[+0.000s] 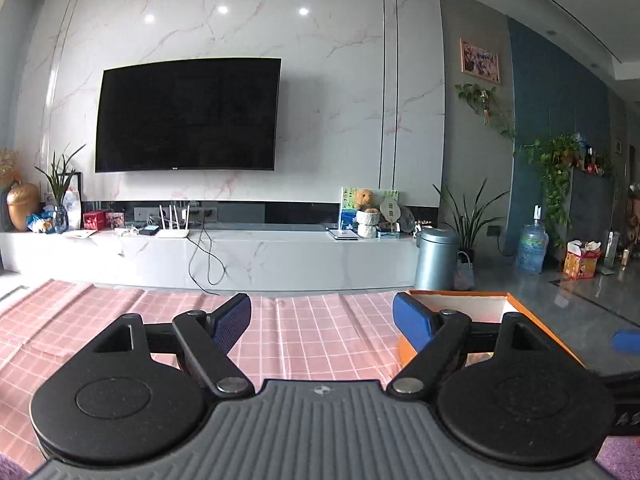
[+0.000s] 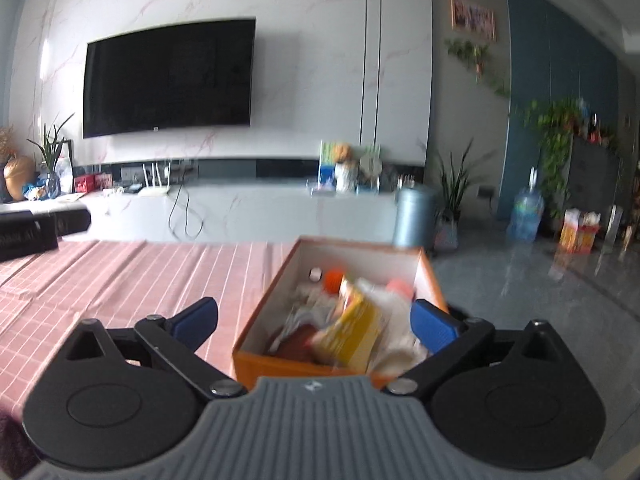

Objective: Organize soft objects

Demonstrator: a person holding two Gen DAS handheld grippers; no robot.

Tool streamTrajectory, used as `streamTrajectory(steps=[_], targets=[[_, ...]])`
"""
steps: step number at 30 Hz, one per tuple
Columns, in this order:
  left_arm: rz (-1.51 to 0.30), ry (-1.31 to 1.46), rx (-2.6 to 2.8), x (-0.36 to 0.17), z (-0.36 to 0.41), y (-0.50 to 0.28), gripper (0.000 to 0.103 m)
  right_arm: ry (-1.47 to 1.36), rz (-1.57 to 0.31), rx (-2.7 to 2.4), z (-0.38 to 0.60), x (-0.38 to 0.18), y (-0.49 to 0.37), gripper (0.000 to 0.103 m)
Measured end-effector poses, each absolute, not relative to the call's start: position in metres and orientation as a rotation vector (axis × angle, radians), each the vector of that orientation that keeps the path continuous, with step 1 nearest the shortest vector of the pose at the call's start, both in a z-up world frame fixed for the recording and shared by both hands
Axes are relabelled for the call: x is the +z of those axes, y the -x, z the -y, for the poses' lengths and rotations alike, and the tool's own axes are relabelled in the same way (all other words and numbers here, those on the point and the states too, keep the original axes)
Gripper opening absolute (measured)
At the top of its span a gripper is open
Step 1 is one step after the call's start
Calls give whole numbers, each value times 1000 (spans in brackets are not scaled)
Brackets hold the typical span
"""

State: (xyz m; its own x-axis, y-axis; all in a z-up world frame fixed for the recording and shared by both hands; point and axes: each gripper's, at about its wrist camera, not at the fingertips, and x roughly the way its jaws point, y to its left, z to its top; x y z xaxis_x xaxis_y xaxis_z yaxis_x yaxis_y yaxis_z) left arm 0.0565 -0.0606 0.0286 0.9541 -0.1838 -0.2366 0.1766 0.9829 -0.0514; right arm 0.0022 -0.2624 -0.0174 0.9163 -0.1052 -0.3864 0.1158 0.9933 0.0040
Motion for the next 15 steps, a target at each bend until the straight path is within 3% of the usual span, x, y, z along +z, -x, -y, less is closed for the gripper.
streamTrajectory(steps=[15], targets=[[-398, -96, -177, -28, 78, -51, 97, 8, -454, -224, 276, -61, -19, 100]])
